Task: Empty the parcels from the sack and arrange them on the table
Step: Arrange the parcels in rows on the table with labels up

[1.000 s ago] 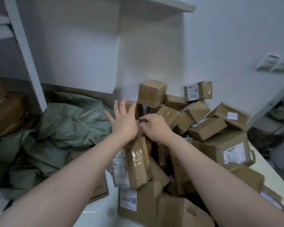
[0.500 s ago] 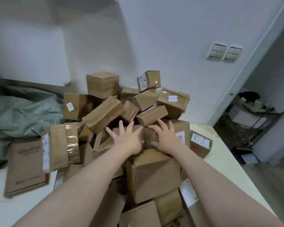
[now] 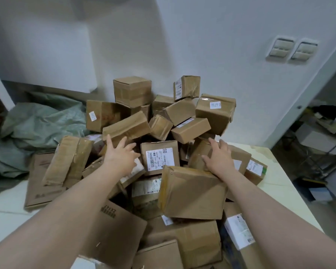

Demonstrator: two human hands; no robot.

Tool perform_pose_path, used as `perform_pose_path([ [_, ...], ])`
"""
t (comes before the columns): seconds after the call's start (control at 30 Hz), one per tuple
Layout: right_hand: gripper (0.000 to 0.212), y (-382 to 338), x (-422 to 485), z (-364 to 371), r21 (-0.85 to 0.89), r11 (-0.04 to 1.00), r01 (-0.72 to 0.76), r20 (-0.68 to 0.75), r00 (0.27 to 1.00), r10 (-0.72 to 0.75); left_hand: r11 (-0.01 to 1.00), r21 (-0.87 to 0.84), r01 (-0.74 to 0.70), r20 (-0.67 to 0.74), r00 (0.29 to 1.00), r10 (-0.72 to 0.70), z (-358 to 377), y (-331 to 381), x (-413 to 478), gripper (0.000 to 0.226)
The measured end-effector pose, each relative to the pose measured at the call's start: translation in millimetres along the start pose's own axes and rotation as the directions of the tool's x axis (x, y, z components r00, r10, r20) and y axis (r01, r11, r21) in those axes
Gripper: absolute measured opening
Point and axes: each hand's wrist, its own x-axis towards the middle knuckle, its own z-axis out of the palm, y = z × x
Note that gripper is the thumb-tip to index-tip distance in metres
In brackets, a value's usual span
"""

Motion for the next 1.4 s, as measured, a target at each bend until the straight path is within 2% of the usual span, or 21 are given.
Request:
perform_pose_path([
  [0.13,0.066,-18,6,-3,-0.014,1.000,0.024,0.068,0.997,-0.023,0.995,-0.051,0.083,0.028,0.996,-0.082,14,-33,0,0.058],
  [0.2,0.068,-39,3,-5,-0.077,0.996,0.037,0.137,0.990,-0.026,0.991,-0.075,0.109,0.038,0.994,-0.107,18,-47,-1,0.065],
  [0.27,0.072,-64,-9,-7,-0.117,0.987,0.111,0.235,0.969,-0.081,0.986,-0.122,0.117,0.007,0.993,-0.117,17,-52,0,0.069],
  [0.33,0.081,-86,-24,-5,-0.126,0.963,0.237,0.399,0.901,-0.169,0.969,-0.234,0.076,-0.127,0.986,-0.108,14,-47,8,0.065],
  [0.4,0.091,-98,-36,6,-0.141,0.935,0.326,0.583,0.790,-0.188,0.951,-0.309,-0.020,-0.282,0.957,-0.072,8,-32,18,0.063],
  [0.47,0.095,-100,-41,23,-0.151,0.925,0.348,0.636,0.751,-0.179,0.944,-0.297,-0.142,-0.346,0.938,0.032,1,-12,28,0.066],
  [0.53,0.089,-96,-39,33,-0.186,0.920,0.346,0.575,0.797,-0.183,0.941,-0.254,-0.224,-0.319,0.938,0.137,3,4,35,0.066],
  [0.6,0.081,-86,-34,36,-0.257,0.899,0.355,0.484,0.853,-0.198,0.945,-0.193,-0.263,-0.224,0.950,0.218,16,6,39,0.068],
  [0.7,0.063,-65,-23,36,-0.264,0.911,0.316,0.325,0.919,-0.225,0.962,-0.038,-0.269,-0.068,0.962,0.266,35,-11,46,0.062],
  [0.77,0.040,-60,-16,35,-0.188,0.934,0.304,0.141,0.949,-0.280,0.966,0.094,-0.241,-0.032,0.969,0.245,32,-21,50,0.050],
  [0.83,0.028,-70,-8,33,-0.129,0.955,0.269,-0.062,0.959,-0.278,0.985,0.029,-0.170,-0.143,0.975,0.173,19,-23,56,0.044],
  [0.9,0.032,-86,1,34,-0.135,0.966,0.222,-0.241,0.938,-0.249,0.981,-0.137,-0.140,-0.357,0.931,0.083,5,-18,66,0.045],
  [0.97,0.026,-97,14,39,-0.103,0.978,0.179,-0.360,0.910,-0.205,0.948,-0.244,-0.203,-0.522,0.852,0.048,-6,-10,81,0.054],
  [1.0,0.025,-100,23,43,-0.091,0.983,0.163,-0.365,0.912,-0.185,0.927,-0.278,-0.254,-0.553,0.831,0.062,-10,-6,89,0.062],
  [1.03,0.031,-101,33,50,-0.097,0.986,0.137,-0.312,0.936,-0.161,0.904,-0.299,-0.306,-0.552,0.828,0.098,-15,-3,97,0.068],
  [1.1,0.050,-102,51,62,-0.113,0.992,0.056,-0.020,0.998,-0.059,0.872,-0.302,-0.386,-0.495,0.845,0.202,-22,3,112,0.074],
  [1.13,0.056,-105,57,66,-0.133,0.991,0.017,0.172,0.985,0.006,0.864,-0.288,-0.413,-0.452,0.854,0.257,-23,5,118,0.076],
  [1.2,0.063,-109,61,80,-0.239,0.969,0.062,0.463,0.884,0.058,0.858,-0.262,-0.443,-0.365,0.868,0.336,-18,8,128,0.076],
  [1.27,0.060,-112,59,88,-0.295,0.943,0.156,0.527,0.849,0.024,0.862,-0.247,-0.442,-0.344,0.872,0.348,-5,7,135,0.065],
  [1.33,0.058,-113,60,87,-0.338,0.924,0.180,0.454,0.891,-0.007,0.889,-0.218,-0.403,-0.374,0.876,0.305,7,2,136,0.060],
  [1.4,0.067,-110,65,84,-0.424,0.882,0.205,0.402,0.915,-0.019,0.916,-0.232,-0.328,-0.410,0.887,0.214,13,-3,133,0.068],
])
